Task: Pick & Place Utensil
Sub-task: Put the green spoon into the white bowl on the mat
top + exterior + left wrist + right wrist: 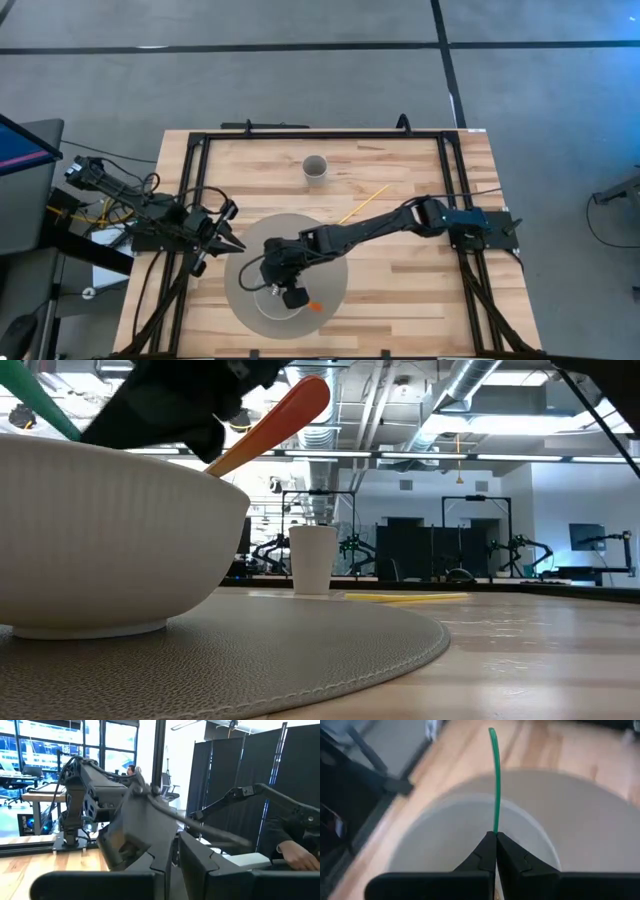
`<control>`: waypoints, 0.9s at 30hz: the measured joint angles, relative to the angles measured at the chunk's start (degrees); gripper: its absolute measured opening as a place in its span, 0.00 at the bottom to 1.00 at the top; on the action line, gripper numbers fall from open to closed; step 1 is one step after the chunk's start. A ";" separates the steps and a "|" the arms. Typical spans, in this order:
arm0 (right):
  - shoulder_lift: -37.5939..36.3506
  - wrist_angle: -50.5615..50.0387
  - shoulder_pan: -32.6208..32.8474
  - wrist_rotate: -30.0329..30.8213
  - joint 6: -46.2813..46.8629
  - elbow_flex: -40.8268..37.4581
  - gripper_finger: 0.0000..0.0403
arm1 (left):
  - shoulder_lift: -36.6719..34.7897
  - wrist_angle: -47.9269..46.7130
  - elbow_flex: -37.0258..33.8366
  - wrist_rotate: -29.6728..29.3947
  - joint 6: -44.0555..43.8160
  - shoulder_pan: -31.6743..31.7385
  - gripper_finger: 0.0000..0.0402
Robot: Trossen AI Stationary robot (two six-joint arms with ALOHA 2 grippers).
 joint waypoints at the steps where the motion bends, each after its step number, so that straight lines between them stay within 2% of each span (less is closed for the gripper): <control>1: 0.45 1.50 -0.05 -0.60 -0.02 0.18 0.00 | 0.03 -0.05 0.01 -0.07 -0.02 0.00 0.09; 6: 2.88 3.61 -0.20 -3.55 -0.21 0.05 0.00 | 0.41 -0.36 0.00 -0.16 -0.02 0.02 0.09; 15: 4.44 3.81 -1.19 -3.84 0.24 0.08 0.00 | 0.66 -0.27 0.00 -0.27 -0.02 0.04 0.09; 27: 4.51 3.70 -2.23 -3.88 -0.01 0.06 0.13 | 0.66 -0.36 0.01 -0.27 -0.04 0.07 0.09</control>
